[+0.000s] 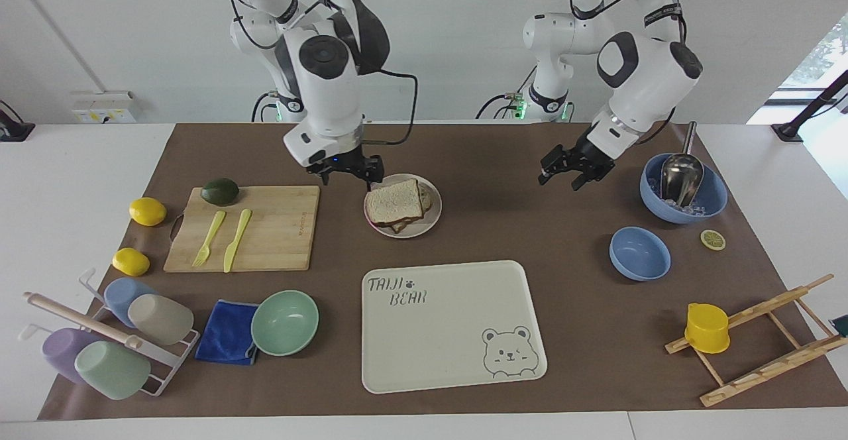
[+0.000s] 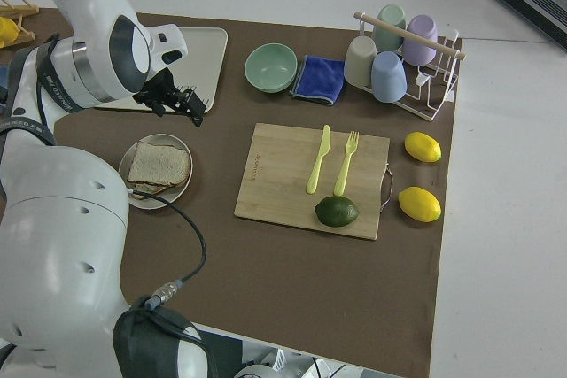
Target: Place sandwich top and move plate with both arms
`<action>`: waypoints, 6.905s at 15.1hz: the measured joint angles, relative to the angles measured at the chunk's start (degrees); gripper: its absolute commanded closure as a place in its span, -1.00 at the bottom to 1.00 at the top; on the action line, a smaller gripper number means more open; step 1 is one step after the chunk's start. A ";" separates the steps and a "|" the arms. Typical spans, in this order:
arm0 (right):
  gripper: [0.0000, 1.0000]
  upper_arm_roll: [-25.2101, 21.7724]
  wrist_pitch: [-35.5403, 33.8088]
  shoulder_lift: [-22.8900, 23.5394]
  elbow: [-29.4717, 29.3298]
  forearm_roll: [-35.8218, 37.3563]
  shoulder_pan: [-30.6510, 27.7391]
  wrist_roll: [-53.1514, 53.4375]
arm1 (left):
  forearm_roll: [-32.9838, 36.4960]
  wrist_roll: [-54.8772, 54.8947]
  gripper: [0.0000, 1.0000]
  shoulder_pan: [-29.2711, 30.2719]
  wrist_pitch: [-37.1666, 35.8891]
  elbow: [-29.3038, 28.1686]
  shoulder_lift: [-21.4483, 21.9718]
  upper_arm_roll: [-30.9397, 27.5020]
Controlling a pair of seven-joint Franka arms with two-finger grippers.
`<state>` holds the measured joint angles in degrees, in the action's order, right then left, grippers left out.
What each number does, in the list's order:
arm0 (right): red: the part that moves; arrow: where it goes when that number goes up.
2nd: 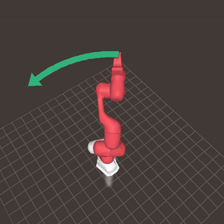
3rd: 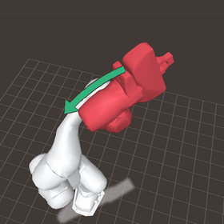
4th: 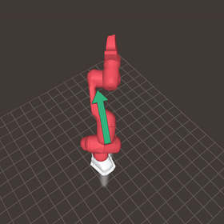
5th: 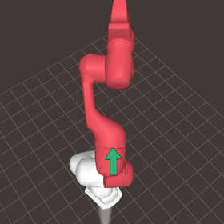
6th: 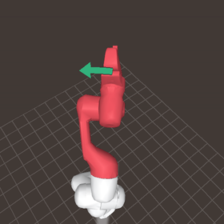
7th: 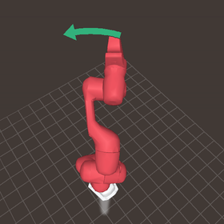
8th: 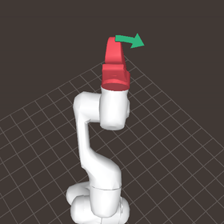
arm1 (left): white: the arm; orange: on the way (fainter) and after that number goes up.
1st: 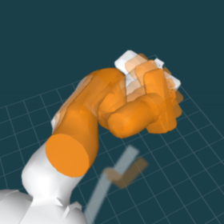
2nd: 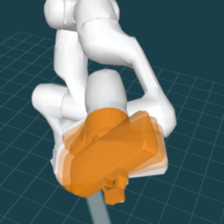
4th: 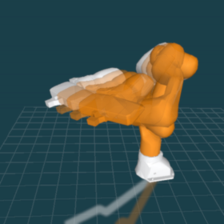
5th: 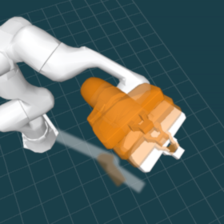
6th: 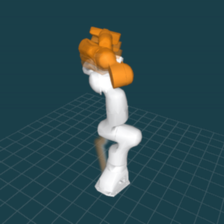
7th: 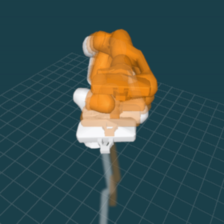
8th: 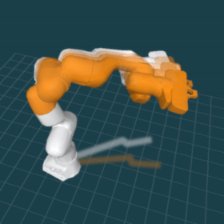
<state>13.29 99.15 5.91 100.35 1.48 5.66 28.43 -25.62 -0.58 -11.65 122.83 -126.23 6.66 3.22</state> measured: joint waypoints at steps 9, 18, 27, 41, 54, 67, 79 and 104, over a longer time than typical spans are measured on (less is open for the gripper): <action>-1.00 -5.71 -9.91 -9.45 0.63 -0.50 -7.25 -19.93 | -1.10 -12.37 -1.00 -18.13 19.19 -0.62 -11.58 0.17; -1.00 -12.56 -11.95 -6.74 -2.05 -1.50 -5.44 -26.36 | -1.11 -13.99 -0.79 -23.01 22.34 1.02 -19.38 0.09; -1.00 -20.74 -12.39 -5.57 -6.96 -1.80 -2.27 -30.35 | -1.11 -15.83 -0.04 -25.59 22.32 1.08 -19.39 0.08; -1.00 -20.73 -11.77 -5.84 -6.83 -2.04 -2.42 -27.28 | -1.29 -17.01 1.00 -25.70 22.06 1.41 -19.16 0.17; -1.00 -20.66 -11.81 -5.93 -6.79 -2.07 -2.36 -27.23 | -1.31 -18.20 1.00 -23.66 12.61 8.35 -18.66 -2.99; -1.00 -20.43 -11.42 -6.10 -6.79 -2.06 -2.32 -30.19 | 1.89 -17.45 1.00 -9.33 0.27 39.08 -34.38 -3.42; -1.00 -20.61 -10.28 -6.32 -6.81 -2.07 -2.39 -28.19 | 2.01 -10.68 1.00 -8.40 5.03 47.82 -45.81 -1.63; -1.00 -20.60 -10.29 -6.32 -6.81 -2.07 -2.39 -28.18 | 2.05 -7.27 -1.00 -6.04 -4.93 43.81 -36.60 -2.94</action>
<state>-7.31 88.86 -0.41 93.55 -0.58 3.27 0.26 -23.57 -7.85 -17.69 117.90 -82.42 -29.94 0.29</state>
